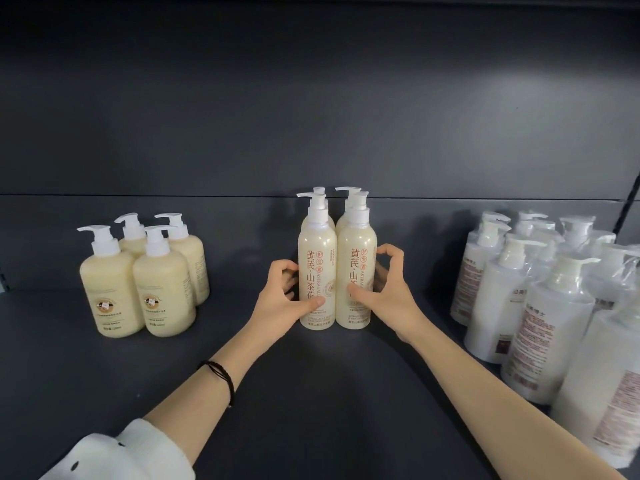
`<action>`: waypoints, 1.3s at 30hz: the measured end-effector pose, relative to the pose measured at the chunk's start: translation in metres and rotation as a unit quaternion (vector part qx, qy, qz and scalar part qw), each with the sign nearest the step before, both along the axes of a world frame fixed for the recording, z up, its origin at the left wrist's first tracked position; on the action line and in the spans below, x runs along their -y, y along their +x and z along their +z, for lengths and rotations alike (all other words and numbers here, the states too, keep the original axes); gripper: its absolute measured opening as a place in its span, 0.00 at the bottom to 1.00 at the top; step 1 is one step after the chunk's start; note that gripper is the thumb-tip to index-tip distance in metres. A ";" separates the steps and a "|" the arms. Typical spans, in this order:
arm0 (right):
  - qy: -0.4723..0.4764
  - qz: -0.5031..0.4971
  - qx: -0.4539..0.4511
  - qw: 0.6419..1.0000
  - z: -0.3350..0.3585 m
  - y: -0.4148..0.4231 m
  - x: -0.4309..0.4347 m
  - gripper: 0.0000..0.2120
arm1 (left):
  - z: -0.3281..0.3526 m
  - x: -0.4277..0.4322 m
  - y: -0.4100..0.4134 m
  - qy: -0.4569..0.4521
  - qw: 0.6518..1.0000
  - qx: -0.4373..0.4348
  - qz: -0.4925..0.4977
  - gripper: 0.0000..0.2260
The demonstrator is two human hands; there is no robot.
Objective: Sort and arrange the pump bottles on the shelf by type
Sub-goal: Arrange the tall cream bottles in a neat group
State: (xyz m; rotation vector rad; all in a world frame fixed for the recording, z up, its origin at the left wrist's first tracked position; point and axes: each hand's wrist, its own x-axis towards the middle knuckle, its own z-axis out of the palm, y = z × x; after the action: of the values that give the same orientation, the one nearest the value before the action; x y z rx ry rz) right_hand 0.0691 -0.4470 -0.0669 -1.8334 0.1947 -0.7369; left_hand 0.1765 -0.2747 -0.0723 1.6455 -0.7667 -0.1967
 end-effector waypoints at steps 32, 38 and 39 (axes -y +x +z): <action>-0.204 -0.085 -0.122 0.968 0.008 -0.028 -0.029 0.25 | 0.008 -0.041 -0.020 0.163 0.943 0.259 0.129 0.26; -0.388 -0.114 -0.224 0.887 0.014 -0.075 -0.030 0.15 | 0.008 -0.047 -0.054 0.324 0.882 0.317 0.127 0.19; -0.400 -0.111 -0.225 0.881 0.017 -0.083 -0.030 0.16 | 0.011 -0.046 -0.063 0.336 0.874 0.329 0.122 0.20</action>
State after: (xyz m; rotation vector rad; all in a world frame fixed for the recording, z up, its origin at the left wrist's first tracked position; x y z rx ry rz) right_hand -0.0139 -0.4171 -0.0501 -2.8104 0.4600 -0.5654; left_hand 0.1137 -0.2287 -0.0609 2.5135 -1.0519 0.3448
